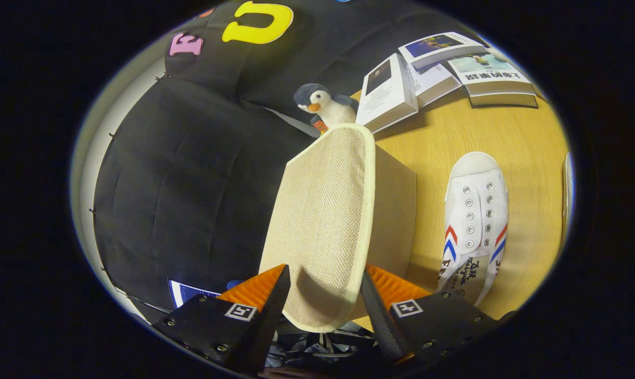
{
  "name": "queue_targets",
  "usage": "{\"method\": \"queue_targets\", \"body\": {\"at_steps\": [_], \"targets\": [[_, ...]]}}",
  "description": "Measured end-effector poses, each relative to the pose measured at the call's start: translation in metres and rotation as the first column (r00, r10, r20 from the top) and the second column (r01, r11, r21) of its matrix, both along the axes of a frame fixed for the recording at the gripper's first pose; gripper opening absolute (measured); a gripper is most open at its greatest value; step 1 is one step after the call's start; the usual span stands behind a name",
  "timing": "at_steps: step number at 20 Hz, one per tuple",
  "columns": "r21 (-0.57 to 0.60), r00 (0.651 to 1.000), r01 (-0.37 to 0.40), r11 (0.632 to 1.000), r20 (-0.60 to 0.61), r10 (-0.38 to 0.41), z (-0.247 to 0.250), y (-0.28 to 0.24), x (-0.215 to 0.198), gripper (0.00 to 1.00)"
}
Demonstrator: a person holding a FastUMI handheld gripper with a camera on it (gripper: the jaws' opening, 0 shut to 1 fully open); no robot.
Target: Open the storage box then place both shoes into the box .Put the left shoe in first, then the right shoe, with the right side of both shoes facing outward in a uniform manner.
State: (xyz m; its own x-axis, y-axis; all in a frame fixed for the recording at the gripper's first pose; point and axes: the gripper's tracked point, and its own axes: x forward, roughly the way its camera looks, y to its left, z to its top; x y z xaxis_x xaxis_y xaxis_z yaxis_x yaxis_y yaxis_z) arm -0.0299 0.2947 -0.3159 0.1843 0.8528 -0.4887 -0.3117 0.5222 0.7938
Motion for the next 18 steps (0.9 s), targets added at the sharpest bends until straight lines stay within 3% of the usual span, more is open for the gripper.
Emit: {"method": "queue_targets", "body": {"at_steps": [1, 2, 4, 5, 13, 18], "targets": [[0.009, 1.0, 0.001, 1.0, 0.012, -0.001, 0.005, -0.001, 0.0, 0.64], [0.019, 1.0, 0.011, 1.0, 0.016, -0.011, 0.01, -0.001, 0.003, 0.59], [0.036, 0.999, 0.049, 0.998, -0.001, -0.049, 0.019, -0.004, 0.01, 0.37], [0.044, 0.998, 0.057, 0.997, -0.011, -0.056, 0.022, -0.001, 0.01, 0.19], [0.138, 0.996, -0.033, 0.99, 0.092, 0.02, 0.096, 0.03, 0.002, 0.15], [0.146, 0.973, -0.143, 0.979, 0.201, 0.113, 0.145, 0.075, -0.006, 0.15]]}}
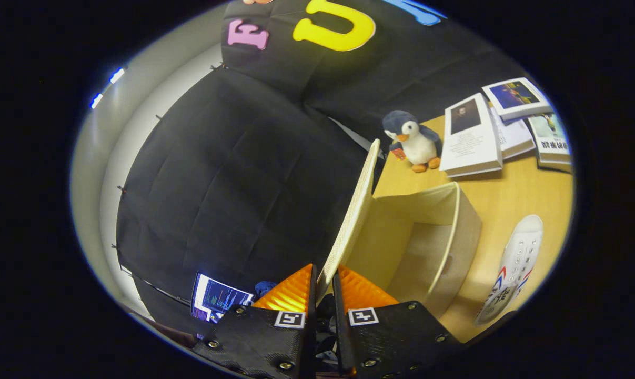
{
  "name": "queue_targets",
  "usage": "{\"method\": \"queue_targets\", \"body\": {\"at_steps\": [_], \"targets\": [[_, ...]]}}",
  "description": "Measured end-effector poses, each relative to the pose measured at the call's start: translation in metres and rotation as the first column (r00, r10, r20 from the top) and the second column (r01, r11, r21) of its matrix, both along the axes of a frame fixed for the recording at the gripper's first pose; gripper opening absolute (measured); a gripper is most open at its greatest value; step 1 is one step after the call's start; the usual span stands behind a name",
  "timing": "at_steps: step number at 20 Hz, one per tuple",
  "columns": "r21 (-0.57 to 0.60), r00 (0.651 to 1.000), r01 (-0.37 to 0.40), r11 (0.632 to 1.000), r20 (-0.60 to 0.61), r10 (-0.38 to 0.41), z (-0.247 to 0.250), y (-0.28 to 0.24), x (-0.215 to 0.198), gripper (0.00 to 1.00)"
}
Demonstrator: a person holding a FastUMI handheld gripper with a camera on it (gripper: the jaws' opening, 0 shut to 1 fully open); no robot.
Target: Open the storage box then place both shoes into the box .Put the left shoe in first, then the right shoe, with the right side of both shoes facing outward in a uniform manner.
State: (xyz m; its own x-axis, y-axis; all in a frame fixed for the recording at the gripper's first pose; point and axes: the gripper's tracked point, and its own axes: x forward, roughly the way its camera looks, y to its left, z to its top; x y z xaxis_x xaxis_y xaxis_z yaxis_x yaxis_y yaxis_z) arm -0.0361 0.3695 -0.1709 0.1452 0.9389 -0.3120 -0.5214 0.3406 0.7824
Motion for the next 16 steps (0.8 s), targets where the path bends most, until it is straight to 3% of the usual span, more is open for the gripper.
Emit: {"method": "queue_targets", "body": {"at_steps": [8, 16], "targets": [[0.039, 0.995, -0.1, 0.994, 0.025, 0.099, 0.024, 0.089, -0.009, 0.16], [0.034, 0.99, -0.143, 0.989, 0.0, 0.143, 0.019, 0.168, -0.019, 0.16]]}}
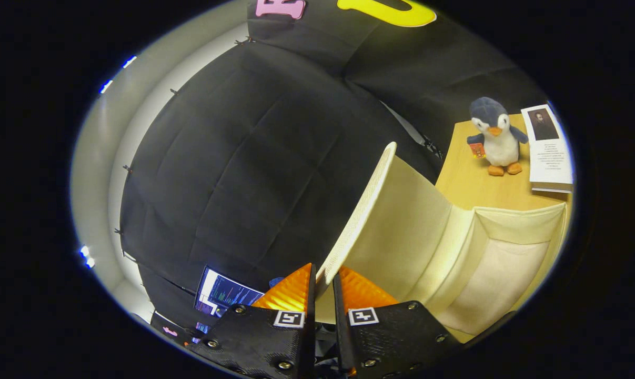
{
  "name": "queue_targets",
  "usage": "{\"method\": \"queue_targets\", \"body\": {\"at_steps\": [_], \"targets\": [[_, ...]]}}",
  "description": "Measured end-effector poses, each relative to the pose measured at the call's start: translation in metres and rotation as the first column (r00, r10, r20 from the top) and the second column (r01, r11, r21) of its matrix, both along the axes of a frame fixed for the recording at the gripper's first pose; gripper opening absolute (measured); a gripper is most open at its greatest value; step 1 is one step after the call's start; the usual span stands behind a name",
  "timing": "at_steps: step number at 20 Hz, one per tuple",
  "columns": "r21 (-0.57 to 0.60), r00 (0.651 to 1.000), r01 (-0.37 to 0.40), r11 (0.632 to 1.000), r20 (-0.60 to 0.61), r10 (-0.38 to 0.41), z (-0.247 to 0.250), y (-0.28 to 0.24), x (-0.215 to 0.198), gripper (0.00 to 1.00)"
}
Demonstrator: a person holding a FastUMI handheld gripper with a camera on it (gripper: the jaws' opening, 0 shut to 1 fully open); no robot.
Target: Open the storage box then place both shoes into the box .Put the left shoe in first, then the right shoe, with the right side of both shoes facing outward in a uniform manner.
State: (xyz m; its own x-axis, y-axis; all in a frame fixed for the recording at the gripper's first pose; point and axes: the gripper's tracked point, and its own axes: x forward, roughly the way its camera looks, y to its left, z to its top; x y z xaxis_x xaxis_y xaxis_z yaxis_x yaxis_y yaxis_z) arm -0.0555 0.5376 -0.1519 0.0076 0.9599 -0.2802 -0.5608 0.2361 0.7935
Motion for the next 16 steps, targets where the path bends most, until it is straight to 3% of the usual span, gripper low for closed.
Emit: {"method": "queue_targets", "body": {"at_steps": [5, 6, 7, 9, 14, 16], "targets": [[-0.078, 1.0, 0.015, 0.997, 0.027, -0.013, -0.018, 0.035, 0.0, 0.16], [-0.11, 0.998, 0.029, 0.993, 0.059, -0.023, -0.022, 0.036, 0.002, 0.28], [-0.127, 0.996, 0.029, 0.992, 0.089, -0.017, -0.023, 0.037, 0.002, 0.59], [-0.154, 0.989, 0.033, 0.988, 0.145, -0.01, -0.022, 0.035, 0.005, 0.75], [-0.172, 0.985, 0.065, 0.983, 0.169, -0.036, -0.015, 0.012, 0.018, 0.76], [-0.199, 0.979, 0.098, 0.975, 0.197, -0.058, -0.019, -0.008, 0.028, 0.87]]}}
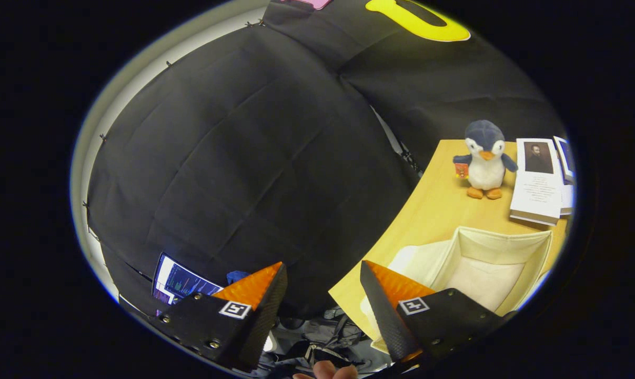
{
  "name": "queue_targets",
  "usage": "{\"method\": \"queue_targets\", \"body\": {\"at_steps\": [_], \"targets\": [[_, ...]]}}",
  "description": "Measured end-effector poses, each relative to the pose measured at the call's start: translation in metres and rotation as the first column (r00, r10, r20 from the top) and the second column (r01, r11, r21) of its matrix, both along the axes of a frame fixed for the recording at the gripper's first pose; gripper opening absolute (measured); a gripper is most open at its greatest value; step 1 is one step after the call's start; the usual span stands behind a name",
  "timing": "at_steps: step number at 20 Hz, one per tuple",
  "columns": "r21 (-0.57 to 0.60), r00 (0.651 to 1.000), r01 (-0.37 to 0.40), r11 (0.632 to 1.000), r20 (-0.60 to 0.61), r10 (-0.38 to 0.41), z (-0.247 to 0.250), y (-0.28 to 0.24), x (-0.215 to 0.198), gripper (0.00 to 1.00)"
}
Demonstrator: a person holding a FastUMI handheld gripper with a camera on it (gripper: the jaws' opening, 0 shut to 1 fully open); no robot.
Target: Open the storage box then place both shoes into the box .Put the left shoe in first, then the right shoe, with the right side of both shoes facing outward in a uniform manner.
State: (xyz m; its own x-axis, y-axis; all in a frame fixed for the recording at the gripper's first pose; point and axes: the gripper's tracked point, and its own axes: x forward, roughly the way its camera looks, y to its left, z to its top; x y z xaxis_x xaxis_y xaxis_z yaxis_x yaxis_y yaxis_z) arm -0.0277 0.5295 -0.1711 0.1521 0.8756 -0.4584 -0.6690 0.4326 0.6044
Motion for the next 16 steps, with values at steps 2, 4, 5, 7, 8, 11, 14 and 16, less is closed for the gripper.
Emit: {"method": "queue_targets", "body": {"at_steps": [2, 4, 5, 7, 8, 11, 14, 16], "targets": [[-0.032, 0.999, 0.037, 0.999, 0.029, -0.036, -0.004, -0.022, 0.011, 0.91], [-0.053, 0.996, 0.072, 0.996, 0.047, -0.069, -0.005, -0.047, 0.021, 0.94], [-0.062, 0.994, 0.092, 0.994, 0.058, -0.088, -0.007, -0.06, 0.026, 0.94], [-0.082, 0.989, 0.13, 0.988, 0.084, -0.123, -0.01, -0.086, 0.036, 0.94], [-0.094, 0.985, 0.148, 0.984, 0.099, -0.139, -0.011, -0.1, 0.041, 0.94], [-0.131, 0.972, 0.207, 0.97, 0.144, -0.188, -0.019, -0.141, 0.053, 0.94], [-0.161, 0.956, 0.268, 0.95, 0.168, -0.241, -0.028, -0.182, 0.064, 0.94], [-0.188, 0.943, 0.317, 0.93, 0.168, -0.288, -0.041, -0.212, 0.072, 0.94]]}}
